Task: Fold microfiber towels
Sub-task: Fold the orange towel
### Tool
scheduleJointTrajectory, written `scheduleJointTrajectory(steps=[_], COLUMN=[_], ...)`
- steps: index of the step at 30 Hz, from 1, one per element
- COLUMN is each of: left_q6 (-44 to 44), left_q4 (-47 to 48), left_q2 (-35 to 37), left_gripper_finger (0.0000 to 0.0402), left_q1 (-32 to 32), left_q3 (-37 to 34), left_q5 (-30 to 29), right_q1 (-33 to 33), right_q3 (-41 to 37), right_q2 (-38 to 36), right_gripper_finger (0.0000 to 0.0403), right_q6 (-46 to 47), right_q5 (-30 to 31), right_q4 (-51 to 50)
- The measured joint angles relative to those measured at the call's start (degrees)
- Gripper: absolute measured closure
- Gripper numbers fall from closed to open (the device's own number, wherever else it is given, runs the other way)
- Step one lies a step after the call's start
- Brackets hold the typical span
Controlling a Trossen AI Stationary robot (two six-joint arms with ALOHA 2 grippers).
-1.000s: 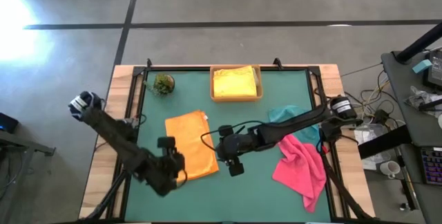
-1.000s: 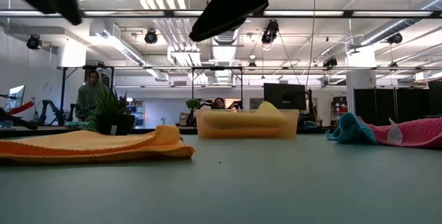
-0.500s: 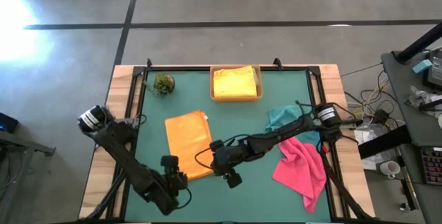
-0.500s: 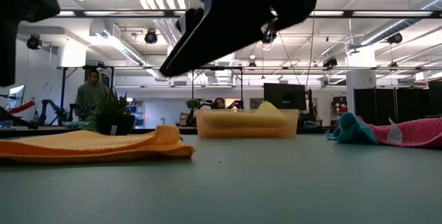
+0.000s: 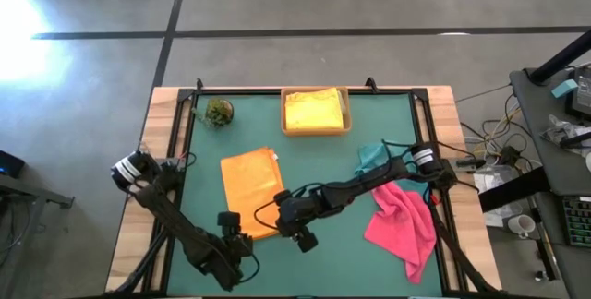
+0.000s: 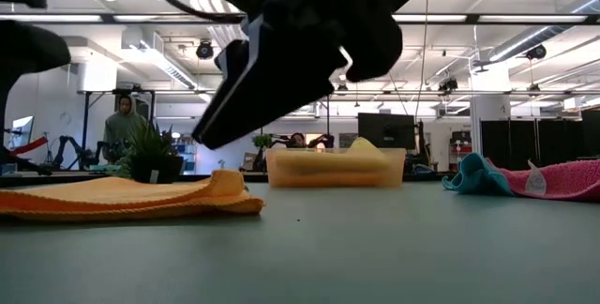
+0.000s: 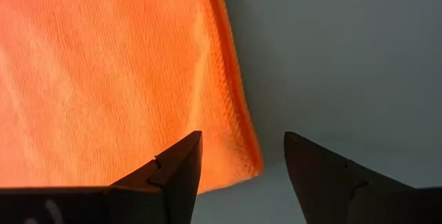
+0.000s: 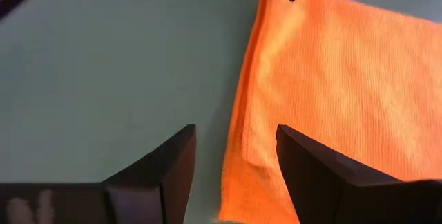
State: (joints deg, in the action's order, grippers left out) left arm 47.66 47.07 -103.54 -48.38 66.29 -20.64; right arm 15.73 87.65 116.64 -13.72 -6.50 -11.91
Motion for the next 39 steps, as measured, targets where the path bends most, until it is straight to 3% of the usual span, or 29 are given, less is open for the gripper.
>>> scheduleJointTrajectory(steps=[12,16,24,28,36,39], left_q6=[0.8,5.01,5.99,5.97,5.97,5.98], left_q4=[0.23,1.65,2.82,3.02,3.33,2.93], left_q2=[-3.09,-3.15,-3.26,-3.34,-3.37,-3.02], left_gripper_finger=[0.0213,0.0214,0.0279,0.0325,0.0391,0.0399], left_q1=[0.46,0.65,0.81,0.81,0.83,0.84], left_q3=[-0.05,-0.01,-0.16,-0.23,-0.15,0.62], left_q5=[-0.02,0.03,0.02,0.02,0.46,2.12], right_q1=[-0.4,-0.24,-0.48,-0.4,-0.57,-0.09], right_q3=[-0.78,-0.67,-0.52,-0.46,0.27,1.92], right_q2=[4.1,4.26,4.16,4.22,4.32,4.22], right_gripper_finger=[0.0211,0.0211,0.0217,0.0255,0.0383,0.0389], right_q6=[1.04,2.45,1.9,1.88,3.98,6.44], right_q5=[0.02,3.77,8.58,10.67,11.28,11.6], right_q4=[-0.34,-1.46,-2.3,-2.58,-3.5,-7.1])
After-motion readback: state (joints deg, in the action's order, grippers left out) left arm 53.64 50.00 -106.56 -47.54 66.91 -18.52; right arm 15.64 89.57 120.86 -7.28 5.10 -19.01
